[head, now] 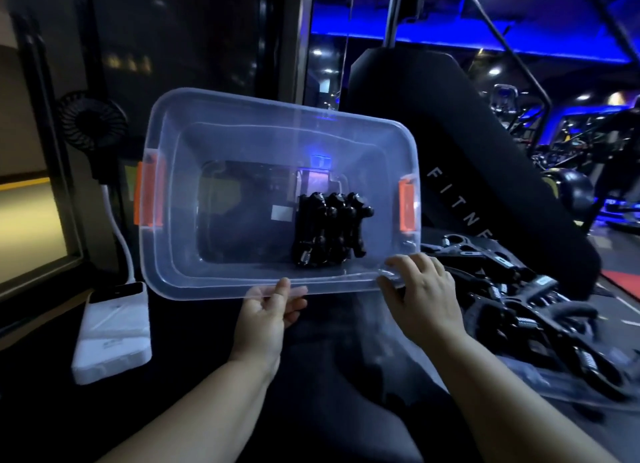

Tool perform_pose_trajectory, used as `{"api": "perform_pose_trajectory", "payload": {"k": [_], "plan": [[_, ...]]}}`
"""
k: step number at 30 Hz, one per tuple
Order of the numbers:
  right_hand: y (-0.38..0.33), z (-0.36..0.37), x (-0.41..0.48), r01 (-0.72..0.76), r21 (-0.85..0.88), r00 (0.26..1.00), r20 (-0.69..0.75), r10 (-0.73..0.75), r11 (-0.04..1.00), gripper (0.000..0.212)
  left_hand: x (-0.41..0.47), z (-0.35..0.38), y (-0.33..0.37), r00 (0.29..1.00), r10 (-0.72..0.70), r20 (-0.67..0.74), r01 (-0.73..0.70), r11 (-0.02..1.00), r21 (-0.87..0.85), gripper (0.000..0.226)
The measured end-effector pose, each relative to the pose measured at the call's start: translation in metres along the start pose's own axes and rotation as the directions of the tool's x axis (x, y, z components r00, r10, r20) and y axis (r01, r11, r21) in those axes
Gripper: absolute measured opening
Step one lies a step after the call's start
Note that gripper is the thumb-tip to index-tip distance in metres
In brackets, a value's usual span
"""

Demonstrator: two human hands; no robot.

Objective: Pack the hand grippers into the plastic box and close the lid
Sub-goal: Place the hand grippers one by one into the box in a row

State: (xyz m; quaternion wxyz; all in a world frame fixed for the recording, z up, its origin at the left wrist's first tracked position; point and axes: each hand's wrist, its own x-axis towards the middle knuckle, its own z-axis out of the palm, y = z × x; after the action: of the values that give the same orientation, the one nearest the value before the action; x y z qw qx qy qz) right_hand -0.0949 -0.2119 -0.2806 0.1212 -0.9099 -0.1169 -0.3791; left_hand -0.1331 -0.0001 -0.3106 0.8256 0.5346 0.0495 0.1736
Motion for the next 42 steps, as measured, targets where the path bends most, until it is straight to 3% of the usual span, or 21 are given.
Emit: {"api": "perform_pose_trajectory", "payload": {"k": [4,7,12,19,35,42], "plan": [[0.029,-0.018,-0.019,-0.079,-0.113,0.997,-0.003,0.079,0.991,0.027,-0.003,0.003,0.001,1.000,0.014,0.003,-0.014,1.000,0.008,0.012],[0.054,-0.025,-0.037,-0.188,-0.239,0.978,0.039,0.203,0.952,0.037,-0.004,0.004,0.002,1.000,0.022,0.005,-0.022,1.000,0.007,0.013],[0.075,-0.022,-0.050,-0.413,-0.256,0.867,0.184,0.464,0.874,0.063,-0.006,0.006,0.001,1.000,0.023,0.009,-0.023,1.000,0.012,0.015],[0.077,-0.023,-0.051,-0.453,-0.291,0.844,0.164,0.510,0.843,0.072,-0.006,0.006,0.000,1.000,0.021,0.000,-0.021,0.999,0.034,0.017],[0.072,-0.033,-0.051,-0.574,0.053,0.818,0.078,0.570,0.817,0.064,-0.006,0.005,0.001,1.000,0.011,-0.009,-0.011,0.999,0.038,0.014],[0.076,-0.033,-0.051,-0.611,0.034,0.791,0.067,0.608,0.791,0.074,-0.007,0.006,0.000,1.000,0.009,-0.010,-0.009,1.000,0.024,0.013]]}}
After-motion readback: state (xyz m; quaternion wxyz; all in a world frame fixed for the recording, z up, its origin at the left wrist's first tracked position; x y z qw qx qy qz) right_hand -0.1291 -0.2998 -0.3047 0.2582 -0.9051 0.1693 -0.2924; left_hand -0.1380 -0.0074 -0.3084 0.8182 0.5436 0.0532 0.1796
